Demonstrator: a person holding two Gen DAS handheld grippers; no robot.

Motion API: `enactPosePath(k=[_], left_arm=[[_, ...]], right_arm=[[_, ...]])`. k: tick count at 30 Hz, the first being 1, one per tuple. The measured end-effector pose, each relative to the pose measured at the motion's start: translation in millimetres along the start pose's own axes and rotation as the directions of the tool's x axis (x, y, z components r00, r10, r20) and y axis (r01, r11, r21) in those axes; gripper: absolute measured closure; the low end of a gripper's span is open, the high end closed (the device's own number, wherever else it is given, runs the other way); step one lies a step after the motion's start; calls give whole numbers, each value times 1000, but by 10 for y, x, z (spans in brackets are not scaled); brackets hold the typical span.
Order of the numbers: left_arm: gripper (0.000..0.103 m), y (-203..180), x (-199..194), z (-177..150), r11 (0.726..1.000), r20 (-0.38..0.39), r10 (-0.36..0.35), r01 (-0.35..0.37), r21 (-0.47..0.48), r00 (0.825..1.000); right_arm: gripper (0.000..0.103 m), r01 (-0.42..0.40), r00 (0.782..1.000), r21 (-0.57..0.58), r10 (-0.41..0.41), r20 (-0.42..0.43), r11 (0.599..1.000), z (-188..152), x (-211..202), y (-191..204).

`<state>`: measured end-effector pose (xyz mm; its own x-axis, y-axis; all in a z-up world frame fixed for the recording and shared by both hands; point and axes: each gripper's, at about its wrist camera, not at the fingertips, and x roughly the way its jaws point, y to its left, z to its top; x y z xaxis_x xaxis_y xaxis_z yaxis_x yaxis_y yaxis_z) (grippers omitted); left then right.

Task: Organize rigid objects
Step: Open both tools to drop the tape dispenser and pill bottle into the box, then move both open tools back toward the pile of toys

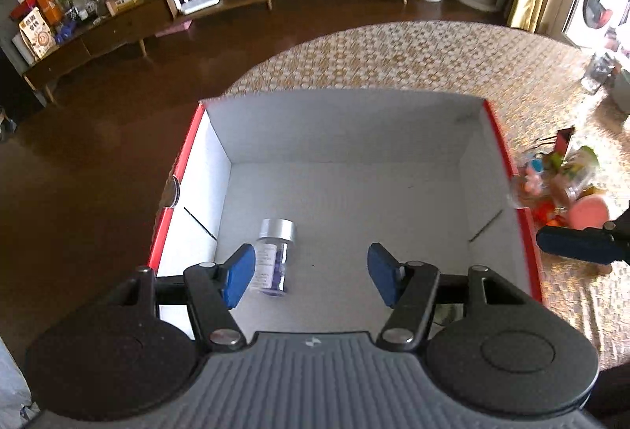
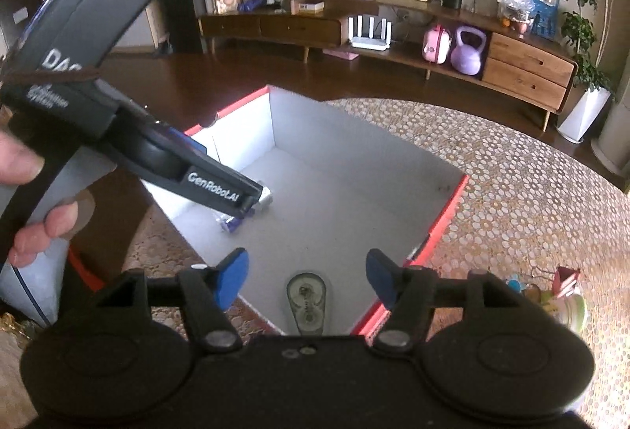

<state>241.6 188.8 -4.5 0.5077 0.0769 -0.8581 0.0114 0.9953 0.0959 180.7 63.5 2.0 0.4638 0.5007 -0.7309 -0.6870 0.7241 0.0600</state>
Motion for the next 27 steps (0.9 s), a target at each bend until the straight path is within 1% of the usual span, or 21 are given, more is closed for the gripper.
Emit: enactPosePath(k=[3,7,11,16,20,22,24,26,27], left_arm=[[41,-45,-122,-43,1000,25,5,-5,2,1000],[41,-83,-248,-111,1000,44,-3,3,-7,999],[41,-189,-376,-194,1000,67,-9,9,4,998],[41,-353,-501,-310,999,88,-45,44,12,995],[40,-520,-594,-432,998,116,-57,55,17,992],[39,-591,-638,-486,998,128,-64,63,13,990],[32,-660,-687,-544,998,144,-59,59,5,988],[28,-717,-731,-598,998,166,-66,67,0,984],[26,-743,-743,-624,998,174,-68,70,-3,982]], right_arm=[[29,-11,1000,19,11,23,1000,-37,-131,-25],[27,-28,998,45,26,49,999,-94,-289,-74],[22,-40,996,62,34,82,997,-164,-456,-122],[17,-55,992,87,44,120,995,-303,-705,-217],[12,-65,987,110,48,150,992,-429,-873,-291],[11,-68,986,121,48,161,990,-487,-945,-324],[8,-65,984,128,43,173,990,-576,-1029,-352],[3,-66,983,136,41,180,988,-662,-1098,-388],[3,-66,982,141,39,184,988,-705,-1134,-410]])
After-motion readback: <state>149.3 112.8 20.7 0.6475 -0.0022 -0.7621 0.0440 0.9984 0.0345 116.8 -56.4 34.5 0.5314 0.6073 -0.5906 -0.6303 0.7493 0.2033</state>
